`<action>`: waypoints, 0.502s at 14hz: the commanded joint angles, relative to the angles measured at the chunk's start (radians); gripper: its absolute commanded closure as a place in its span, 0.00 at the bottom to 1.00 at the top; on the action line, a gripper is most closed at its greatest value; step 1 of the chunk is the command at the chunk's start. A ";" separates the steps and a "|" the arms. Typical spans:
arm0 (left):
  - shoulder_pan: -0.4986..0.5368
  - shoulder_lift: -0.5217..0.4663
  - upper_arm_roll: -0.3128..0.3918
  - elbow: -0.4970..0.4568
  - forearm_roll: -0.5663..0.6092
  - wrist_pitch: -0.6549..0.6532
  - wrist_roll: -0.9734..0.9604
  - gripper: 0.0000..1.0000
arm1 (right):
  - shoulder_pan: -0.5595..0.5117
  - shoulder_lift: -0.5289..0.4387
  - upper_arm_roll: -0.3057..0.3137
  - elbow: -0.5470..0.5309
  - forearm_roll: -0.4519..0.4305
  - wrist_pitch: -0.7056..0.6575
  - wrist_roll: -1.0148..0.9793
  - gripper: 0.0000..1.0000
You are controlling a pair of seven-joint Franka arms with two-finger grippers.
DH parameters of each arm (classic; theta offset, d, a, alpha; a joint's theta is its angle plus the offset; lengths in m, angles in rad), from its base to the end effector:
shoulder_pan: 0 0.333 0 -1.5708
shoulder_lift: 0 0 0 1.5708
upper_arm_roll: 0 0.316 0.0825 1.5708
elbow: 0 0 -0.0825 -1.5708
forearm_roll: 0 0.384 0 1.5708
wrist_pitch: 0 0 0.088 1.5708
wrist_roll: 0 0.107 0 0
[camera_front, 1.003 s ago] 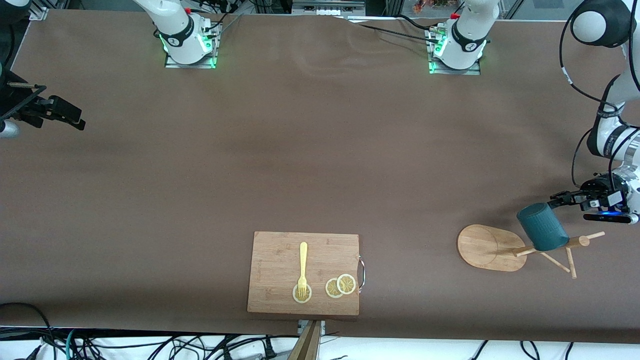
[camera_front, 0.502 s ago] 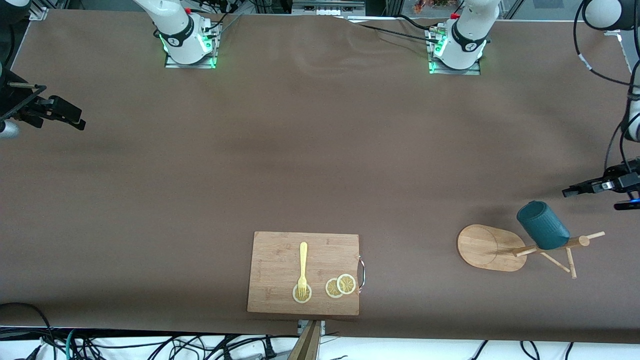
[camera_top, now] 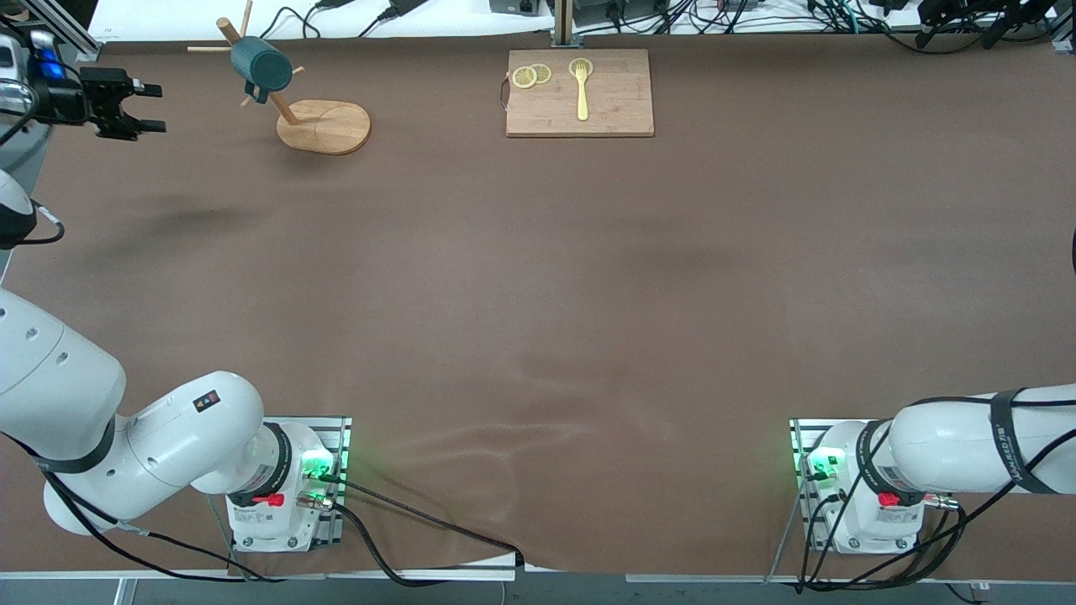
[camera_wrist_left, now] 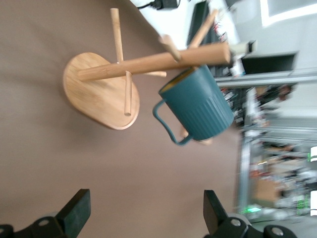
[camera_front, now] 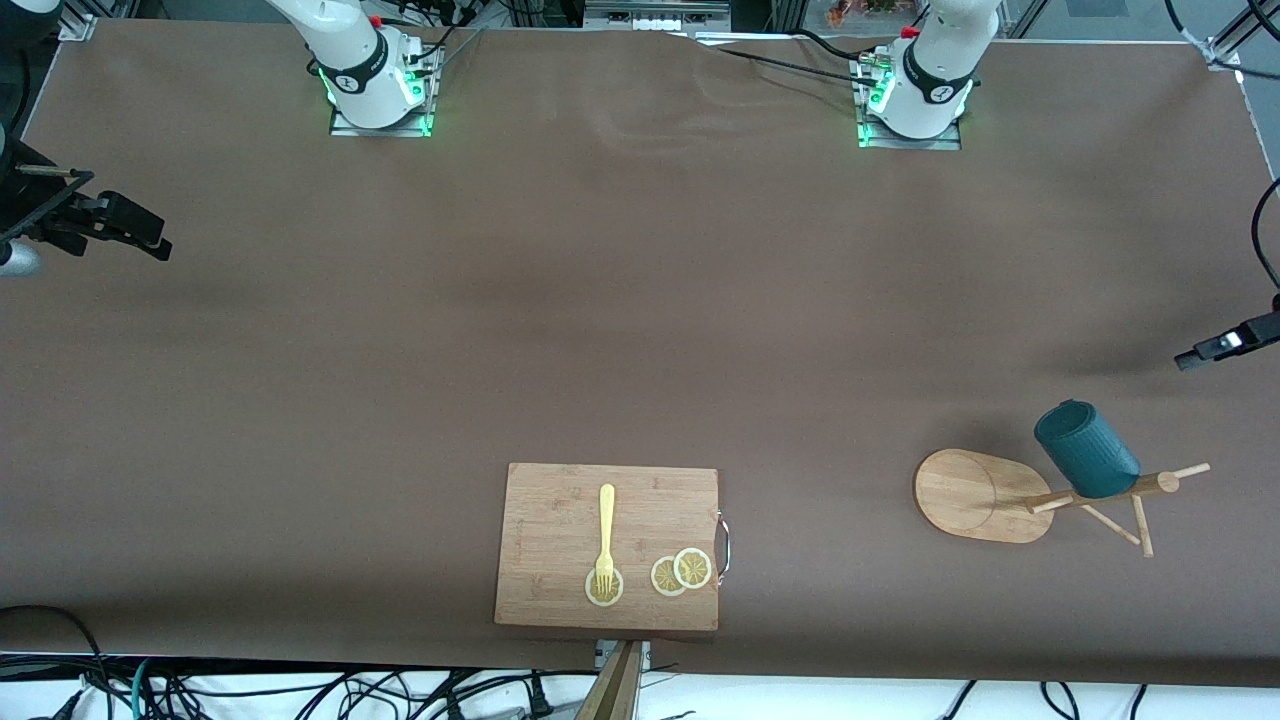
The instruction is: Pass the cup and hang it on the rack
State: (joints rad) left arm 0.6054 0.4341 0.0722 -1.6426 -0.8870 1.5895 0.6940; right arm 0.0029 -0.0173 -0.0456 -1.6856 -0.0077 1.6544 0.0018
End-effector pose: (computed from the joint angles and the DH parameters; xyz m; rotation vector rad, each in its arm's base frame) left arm 0.5449 0.3269 0.3674 2.1887 0.2578 0.2119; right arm 0.5532 -0.0246 0.5869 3.1342 -0.0686 -0.0220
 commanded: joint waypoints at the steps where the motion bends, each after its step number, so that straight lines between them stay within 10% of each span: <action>1: -0.080 -0.188 0.009 -0.072 0.196 0.076 0.019 0.00 | 0.003 0.008 0.000 0.021 0.005 -0.010 0.013 0.00; 7: -0.321 -0.475 0.009 -0.092 0.603 0.090 -0.305 0.00 | 0.003 0.008 0.000 0.021 0.005 -0.010 0.012 0.00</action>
State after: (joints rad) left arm 0.3717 0.0689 0.0705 -1.6667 -0.3846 1.6521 0.5103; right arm 0.0029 -0.0172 -0.0450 -1.6856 -0.0076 1.6545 0.0019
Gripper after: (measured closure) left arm 0.000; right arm 0.000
